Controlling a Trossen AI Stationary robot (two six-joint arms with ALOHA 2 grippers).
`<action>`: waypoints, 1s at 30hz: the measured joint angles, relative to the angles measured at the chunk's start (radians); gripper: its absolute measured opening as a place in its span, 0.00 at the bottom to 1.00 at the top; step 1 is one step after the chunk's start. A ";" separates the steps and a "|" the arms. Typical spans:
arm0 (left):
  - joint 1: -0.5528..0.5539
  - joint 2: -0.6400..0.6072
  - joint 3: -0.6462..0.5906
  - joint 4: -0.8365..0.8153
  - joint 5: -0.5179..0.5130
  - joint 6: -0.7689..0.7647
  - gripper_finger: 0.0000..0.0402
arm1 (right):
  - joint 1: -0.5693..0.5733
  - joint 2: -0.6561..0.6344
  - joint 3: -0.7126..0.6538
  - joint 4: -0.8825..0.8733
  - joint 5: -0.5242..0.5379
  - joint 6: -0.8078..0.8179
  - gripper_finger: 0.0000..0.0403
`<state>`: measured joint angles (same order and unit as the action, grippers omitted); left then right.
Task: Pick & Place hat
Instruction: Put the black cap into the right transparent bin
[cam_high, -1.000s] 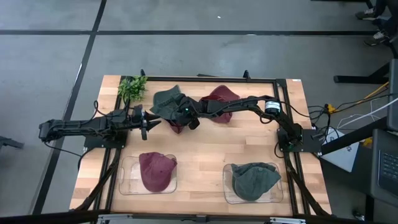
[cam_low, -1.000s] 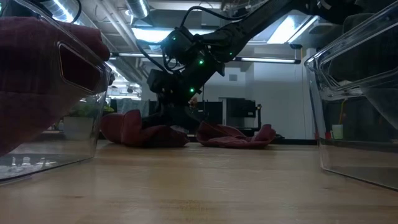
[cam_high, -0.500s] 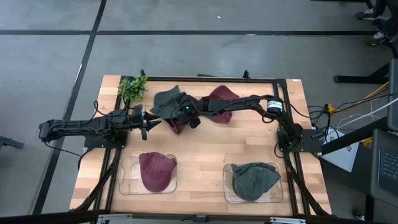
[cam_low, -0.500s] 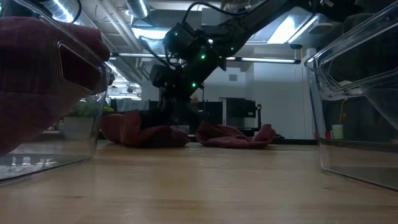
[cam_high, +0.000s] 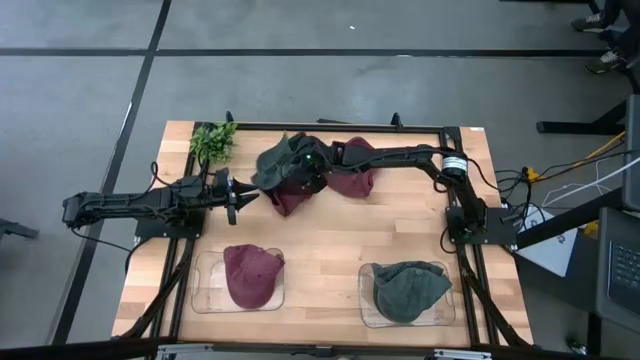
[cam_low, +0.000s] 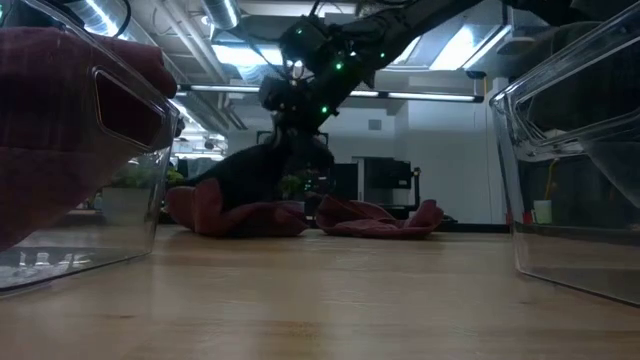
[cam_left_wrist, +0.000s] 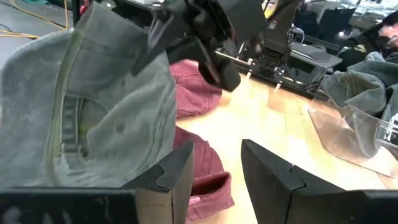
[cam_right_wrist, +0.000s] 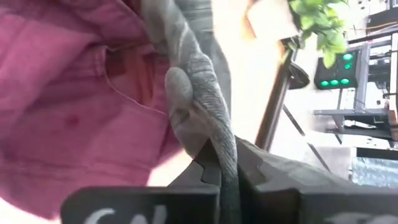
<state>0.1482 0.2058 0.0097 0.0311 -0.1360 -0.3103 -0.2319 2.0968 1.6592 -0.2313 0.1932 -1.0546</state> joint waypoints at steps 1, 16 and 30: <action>0.000 0.000 0.000 0.000 -0.001 0.000 0.32 | -0.004 -0.010 0.000 -0.008 0.000 0.000 0.02; 0.000 0.000 0.000 0.001 -0.001 0.000 0.32 | -0.029 -0.153 0.000 -0.097 -0.002 0.077 0.02; 0.000 0.000 0.000 0.002 -0.001 0.000 0.32 | -0.037 -0.262 0.000 -0.141 0.003 0.140 0.02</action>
<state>0.1483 0.2057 0.0097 0.0326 -0.1368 -0.3107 -0.2684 1.8348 1.6592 -0.3727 0.1962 -0.9146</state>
